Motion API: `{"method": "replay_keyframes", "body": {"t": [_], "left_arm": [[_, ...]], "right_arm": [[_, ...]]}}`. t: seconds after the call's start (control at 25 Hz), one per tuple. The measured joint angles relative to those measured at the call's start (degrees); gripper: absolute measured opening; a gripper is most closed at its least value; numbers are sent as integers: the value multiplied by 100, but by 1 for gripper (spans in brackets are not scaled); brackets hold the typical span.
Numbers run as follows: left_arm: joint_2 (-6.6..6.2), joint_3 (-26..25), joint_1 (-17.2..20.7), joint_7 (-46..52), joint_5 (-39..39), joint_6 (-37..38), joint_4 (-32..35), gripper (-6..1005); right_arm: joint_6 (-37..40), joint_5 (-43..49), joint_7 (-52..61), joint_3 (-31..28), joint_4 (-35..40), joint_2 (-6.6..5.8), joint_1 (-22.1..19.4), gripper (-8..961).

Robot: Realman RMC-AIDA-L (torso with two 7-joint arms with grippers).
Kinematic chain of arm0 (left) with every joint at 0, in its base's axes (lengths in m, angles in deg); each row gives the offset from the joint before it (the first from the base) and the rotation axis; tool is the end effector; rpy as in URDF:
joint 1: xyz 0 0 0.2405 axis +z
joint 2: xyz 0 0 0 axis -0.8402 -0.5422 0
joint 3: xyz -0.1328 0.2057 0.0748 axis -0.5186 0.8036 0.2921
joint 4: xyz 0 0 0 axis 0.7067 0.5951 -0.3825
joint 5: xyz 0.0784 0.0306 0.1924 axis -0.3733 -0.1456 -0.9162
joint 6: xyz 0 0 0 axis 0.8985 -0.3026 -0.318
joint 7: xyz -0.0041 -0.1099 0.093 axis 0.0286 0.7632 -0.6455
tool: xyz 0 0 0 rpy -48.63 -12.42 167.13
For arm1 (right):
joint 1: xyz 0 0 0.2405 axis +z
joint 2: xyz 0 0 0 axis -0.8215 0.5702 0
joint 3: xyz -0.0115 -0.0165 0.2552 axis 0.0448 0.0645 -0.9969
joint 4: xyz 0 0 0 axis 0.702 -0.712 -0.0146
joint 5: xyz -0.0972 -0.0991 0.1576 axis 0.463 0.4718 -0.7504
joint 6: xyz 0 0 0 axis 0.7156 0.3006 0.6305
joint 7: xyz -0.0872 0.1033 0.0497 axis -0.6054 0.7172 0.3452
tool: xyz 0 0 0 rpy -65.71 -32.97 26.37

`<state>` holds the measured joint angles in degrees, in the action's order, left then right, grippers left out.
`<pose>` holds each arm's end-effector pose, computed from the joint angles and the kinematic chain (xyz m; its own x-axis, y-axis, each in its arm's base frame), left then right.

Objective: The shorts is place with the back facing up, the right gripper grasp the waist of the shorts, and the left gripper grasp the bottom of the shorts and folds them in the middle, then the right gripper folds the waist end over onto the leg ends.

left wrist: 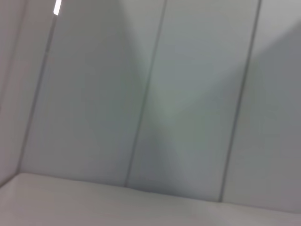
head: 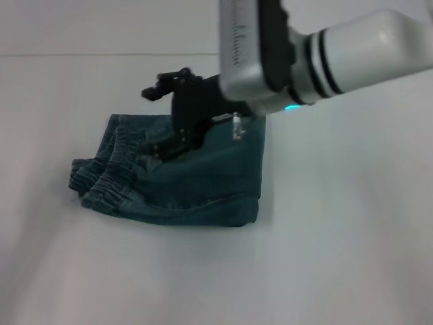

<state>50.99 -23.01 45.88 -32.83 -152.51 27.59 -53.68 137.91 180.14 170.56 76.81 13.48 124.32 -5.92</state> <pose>-0.3811 0.2223 0.0451 0.5484 0.0027 0.8362 0.8089 -0.2551 -0.5297 0.0739 0.3943 -0.0856 0.9657 0.2211 -0.1361 0.1845 -0.9533 -0.2392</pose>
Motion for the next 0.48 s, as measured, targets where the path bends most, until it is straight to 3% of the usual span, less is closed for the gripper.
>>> {"method": "replay_keyframes", "body": {"t": [0.2,0.48], "left_arm": [[0,705,6,59,-282,225,147,80],[-6,1006,-110,466,-1516,721,344,87]], "right_arm": [[137,-683,-246,-358,137,3,-1000,908],[1048,-1829,-1263,-864,-95,-11,-2526,916]]}}
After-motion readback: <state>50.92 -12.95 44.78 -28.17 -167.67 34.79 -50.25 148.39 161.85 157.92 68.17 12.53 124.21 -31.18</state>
